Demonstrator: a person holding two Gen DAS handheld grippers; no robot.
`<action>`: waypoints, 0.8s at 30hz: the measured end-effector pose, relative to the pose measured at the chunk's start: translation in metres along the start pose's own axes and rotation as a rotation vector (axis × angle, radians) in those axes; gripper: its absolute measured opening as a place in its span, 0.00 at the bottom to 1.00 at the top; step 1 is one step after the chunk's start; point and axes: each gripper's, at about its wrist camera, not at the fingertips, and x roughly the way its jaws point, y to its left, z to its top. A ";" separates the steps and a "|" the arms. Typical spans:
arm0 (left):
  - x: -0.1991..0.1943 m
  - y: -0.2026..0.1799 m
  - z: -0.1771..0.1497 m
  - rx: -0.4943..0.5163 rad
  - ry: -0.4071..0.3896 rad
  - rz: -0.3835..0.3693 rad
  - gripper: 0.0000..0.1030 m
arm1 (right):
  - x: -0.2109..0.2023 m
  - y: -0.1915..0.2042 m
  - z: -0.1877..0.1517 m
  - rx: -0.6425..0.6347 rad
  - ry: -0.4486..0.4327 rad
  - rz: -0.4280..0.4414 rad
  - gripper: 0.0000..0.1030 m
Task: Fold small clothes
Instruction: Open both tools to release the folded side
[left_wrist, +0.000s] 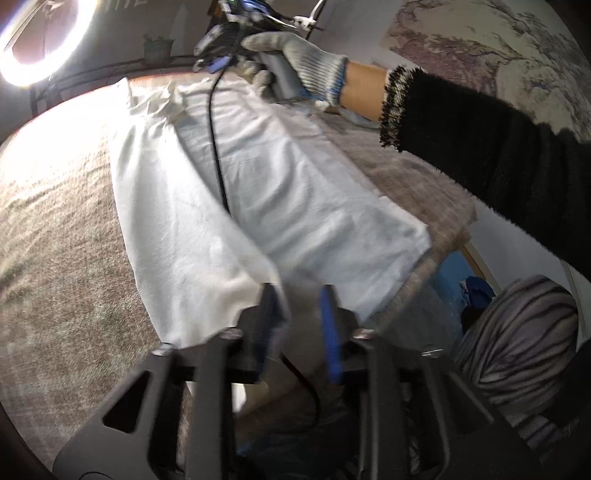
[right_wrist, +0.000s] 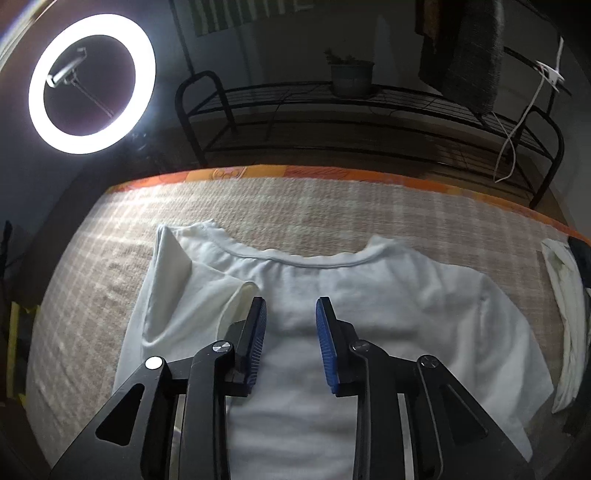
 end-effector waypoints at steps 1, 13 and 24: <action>-0.008 -0.004 -0.002 0.015 -0.009 -0.001 0.31 | -0.015 -0.008 -0.001 0.011 -0.014 -0.002 0.26; -0.055 0.001 0.009 -0.014 -0.093 0.159 0.31 | -0.164 -0.085 -0.057 0.107 -0.164 0.011 0.27; -0.068 -0.019 0.099 0.089 -0.146 0.269 0.31 | -0.226 -0.127 -0.112 0.131 -0.190 0.027 0.27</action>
